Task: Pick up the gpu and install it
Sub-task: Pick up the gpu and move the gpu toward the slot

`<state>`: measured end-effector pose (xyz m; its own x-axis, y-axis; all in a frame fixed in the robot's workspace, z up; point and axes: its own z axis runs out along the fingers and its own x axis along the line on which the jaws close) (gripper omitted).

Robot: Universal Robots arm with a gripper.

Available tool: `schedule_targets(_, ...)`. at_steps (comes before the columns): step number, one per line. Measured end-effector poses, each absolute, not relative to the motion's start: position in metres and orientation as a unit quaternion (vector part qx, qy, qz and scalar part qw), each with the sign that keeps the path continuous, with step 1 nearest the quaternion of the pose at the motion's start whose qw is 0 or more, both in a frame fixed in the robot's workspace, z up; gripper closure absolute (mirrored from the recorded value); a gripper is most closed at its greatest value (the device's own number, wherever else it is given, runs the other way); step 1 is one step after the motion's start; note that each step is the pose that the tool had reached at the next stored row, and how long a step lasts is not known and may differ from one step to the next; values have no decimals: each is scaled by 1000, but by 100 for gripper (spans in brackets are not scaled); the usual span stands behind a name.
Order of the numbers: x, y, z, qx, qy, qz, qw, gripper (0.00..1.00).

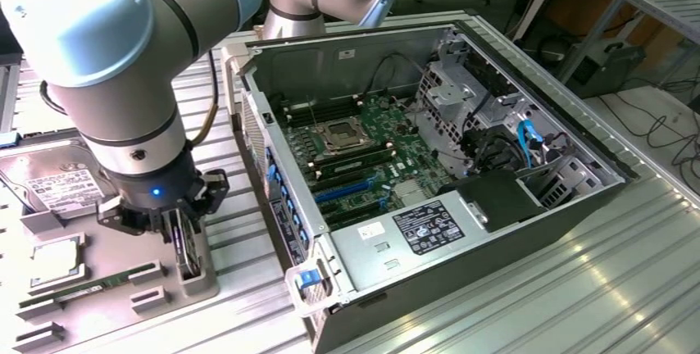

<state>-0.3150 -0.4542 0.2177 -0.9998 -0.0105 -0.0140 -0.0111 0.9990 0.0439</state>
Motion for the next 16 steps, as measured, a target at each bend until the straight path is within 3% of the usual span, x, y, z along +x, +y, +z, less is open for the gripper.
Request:
schedule_targets(5, -315, -458, 217, -5, 1000, 22, 7, 58)
schedule_targets(10, -315, -458, 217, -5, 1000, 22, 7, 72)
schedule_targets(16, -315, -458, 217, -5, 1000, 22, 7, 72)
